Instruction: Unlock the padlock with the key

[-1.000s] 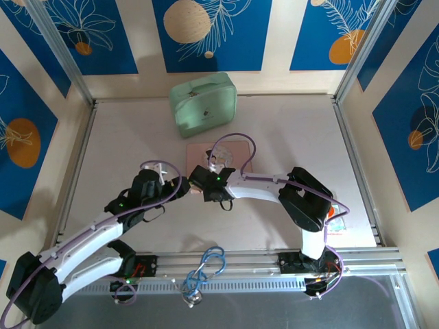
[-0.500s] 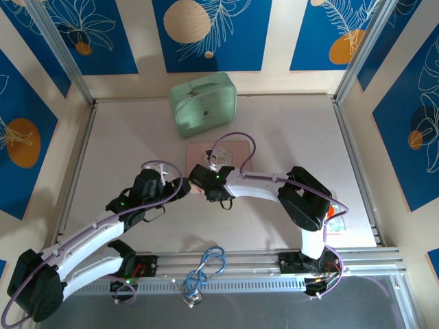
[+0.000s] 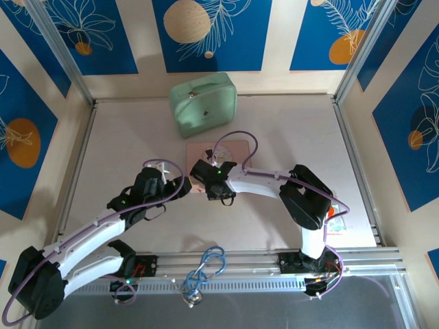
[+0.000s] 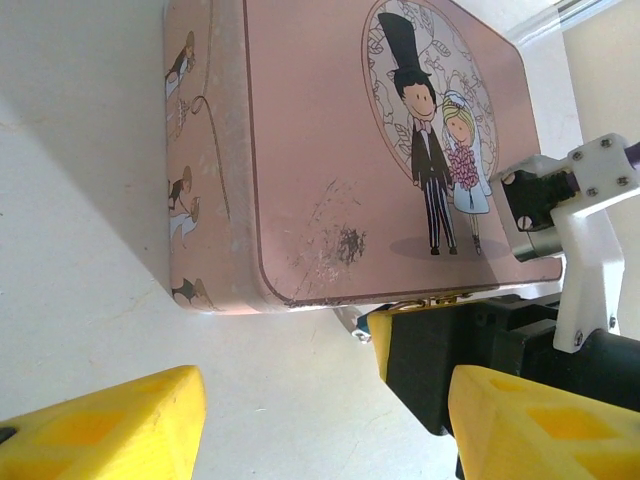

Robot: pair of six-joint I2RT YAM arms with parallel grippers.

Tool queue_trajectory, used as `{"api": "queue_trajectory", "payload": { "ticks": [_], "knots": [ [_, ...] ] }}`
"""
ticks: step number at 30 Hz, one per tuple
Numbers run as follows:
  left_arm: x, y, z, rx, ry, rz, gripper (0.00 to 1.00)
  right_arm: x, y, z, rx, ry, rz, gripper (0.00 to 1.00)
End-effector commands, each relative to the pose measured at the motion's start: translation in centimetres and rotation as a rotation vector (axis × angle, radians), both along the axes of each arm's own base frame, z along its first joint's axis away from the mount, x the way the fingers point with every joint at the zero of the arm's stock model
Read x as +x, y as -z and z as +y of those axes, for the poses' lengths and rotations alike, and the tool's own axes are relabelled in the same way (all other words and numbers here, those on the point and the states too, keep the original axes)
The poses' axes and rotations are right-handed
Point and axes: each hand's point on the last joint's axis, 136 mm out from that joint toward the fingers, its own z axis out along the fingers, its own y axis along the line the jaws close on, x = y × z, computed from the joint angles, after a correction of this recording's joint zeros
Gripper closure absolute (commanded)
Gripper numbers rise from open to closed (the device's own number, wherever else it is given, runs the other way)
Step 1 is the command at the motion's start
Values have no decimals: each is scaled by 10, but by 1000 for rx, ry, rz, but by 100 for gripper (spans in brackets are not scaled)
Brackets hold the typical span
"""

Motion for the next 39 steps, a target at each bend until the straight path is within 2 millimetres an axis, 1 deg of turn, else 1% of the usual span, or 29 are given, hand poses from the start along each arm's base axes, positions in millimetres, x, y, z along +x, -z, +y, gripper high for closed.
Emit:
{"api": "queue_trajectory", "payload": {
  "ticks": [1,6,8,12,15,17,19,21,22,24,26,31,33,39],
  "knots": [
    [0,-11,-12,-25,51,-57,35,-10,3,-2,20,21,90,94],
    [-11,-11,-22,-60,72,-115,35,-13,-2,-1,60,24,149,95],
    [-17,-8,-29,-82,83,-122,35,-14,-4,-1,74,26,173,95],
    [-28,5,-44,-130,94,-115,36,-17,-3,-1,104,28,224,95],
    [-33,12,-53,-160,93,-115,40,-19,-2,0,113,24,254,95],
    [-35,13,-59,-164,110,-128,43,-19,-1,0,118,22,272,96],
    [-37,11,-67,-150,139,-153,47,-21,-1,1,128,16,292,96],
    [-40,14,-74,-130,167,-172,50,-22,-2,1,139,12,315,96],
    [-40,16,-76,-125,176,-176,52,-23,-2,0,142,10,328,96],
    [-38,22,-77,-129,174,-187,59,-23,-3,0,149,5,352,96],
    [-35,26,-77,-138,161,-196,61,-24,-5,0,151,-6,368,97],
    [-31,30,-97,-166,206,-201,63,-27,-8,1,182,-17,403,97],
    [-32,33,-101,-175,220,-192,62,-29,-8,3,198,-23,418,97],
    [-33,44,-96,-170,198,-173,58,-30,-9,8,219,-35,449,97]
  ]
}}
